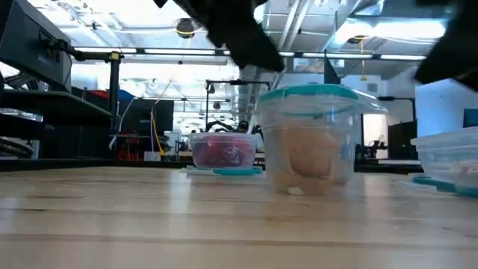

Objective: Sort candy
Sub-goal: Close the small circular transparent bin

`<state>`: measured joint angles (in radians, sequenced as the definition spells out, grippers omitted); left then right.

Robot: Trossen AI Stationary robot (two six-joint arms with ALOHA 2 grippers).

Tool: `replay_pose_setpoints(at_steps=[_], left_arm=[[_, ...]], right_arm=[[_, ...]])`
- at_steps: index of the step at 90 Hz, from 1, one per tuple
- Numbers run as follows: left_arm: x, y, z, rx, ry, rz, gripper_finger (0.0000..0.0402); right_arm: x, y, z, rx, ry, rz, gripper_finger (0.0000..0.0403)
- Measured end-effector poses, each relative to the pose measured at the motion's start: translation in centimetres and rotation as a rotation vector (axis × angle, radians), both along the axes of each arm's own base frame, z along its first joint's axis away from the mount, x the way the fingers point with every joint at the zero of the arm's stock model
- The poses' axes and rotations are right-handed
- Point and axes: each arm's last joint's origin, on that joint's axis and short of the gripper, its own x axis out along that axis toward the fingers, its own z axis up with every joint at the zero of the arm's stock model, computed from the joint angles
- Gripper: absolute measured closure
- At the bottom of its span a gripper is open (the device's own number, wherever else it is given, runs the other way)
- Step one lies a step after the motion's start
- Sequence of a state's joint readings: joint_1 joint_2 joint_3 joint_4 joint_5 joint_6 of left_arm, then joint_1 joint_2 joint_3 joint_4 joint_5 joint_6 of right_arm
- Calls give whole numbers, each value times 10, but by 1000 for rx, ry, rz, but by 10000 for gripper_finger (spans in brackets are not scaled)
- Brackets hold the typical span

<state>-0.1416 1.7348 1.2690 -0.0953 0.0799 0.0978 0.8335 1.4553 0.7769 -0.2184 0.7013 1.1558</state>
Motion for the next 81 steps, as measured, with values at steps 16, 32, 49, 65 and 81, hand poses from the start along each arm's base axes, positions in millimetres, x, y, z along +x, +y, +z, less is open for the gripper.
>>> replay_pose_setpoints(at_steps=[16,32,49,65,81], left_arm=[[14,9,-13,11,-42,2,295],[31,7,-51,-48,10,-47,295],[31,3,-53,-46,4,-56,295],[31,3,-52,-45,2,-44,295],[32,-2,-55,-42,5,-54,295]], right_arm=[[-2,21,-12,-22,-107,-30,403],[16,17,-25,-99,-105,-24,403],[30,11,-31,-134,-95,-5,403],[41,0,-39,-149,-49,-24,403],[45,-6,-38,-160,-47,-38,403]])
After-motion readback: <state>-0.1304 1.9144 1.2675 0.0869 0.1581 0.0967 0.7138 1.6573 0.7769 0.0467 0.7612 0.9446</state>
